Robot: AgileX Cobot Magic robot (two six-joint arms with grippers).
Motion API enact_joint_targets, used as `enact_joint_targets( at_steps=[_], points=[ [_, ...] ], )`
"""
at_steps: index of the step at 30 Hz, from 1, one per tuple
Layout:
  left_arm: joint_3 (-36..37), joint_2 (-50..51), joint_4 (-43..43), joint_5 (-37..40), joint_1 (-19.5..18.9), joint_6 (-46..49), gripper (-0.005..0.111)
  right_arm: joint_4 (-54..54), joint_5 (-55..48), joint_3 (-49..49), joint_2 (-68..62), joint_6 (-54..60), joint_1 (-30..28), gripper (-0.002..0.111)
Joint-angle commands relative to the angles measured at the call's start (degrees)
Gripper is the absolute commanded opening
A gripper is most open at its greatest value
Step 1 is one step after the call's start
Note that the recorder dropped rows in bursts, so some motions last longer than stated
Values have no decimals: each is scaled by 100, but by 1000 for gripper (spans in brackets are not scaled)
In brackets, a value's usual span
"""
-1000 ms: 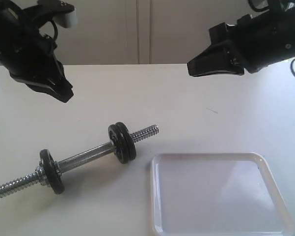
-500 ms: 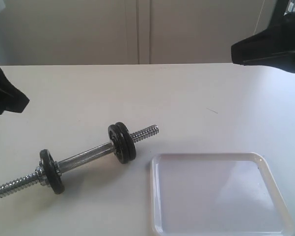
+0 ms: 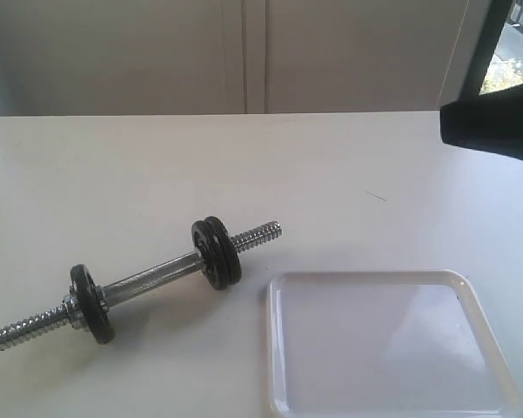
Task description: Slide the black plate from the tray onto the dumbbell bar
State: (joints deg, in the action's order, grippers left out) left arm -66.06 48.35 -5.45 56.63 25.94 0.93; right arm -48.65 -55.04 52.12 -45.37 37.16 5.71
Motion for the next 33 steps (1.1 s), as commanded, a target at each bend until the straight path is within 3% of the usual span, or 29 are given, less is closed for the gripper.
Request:
enact_joint_targets(
  at_steps=[1,22,25,33],
  points=[
    [34,-183,17,170,-11,-93,0,-58,16,-35,63,3,-34,0],
    [34,-189,75,148,-24,-93,0,-46,-166,-35,63,-41,-34,0],
    [34,-320,-39,148,-354,-93,0,-46,-166,-35,63,-41,-34,0],
    [34,-1499,407,148,-1946,-93,0,-46,-166,-35,63,-41,-34,0]
  ],
)
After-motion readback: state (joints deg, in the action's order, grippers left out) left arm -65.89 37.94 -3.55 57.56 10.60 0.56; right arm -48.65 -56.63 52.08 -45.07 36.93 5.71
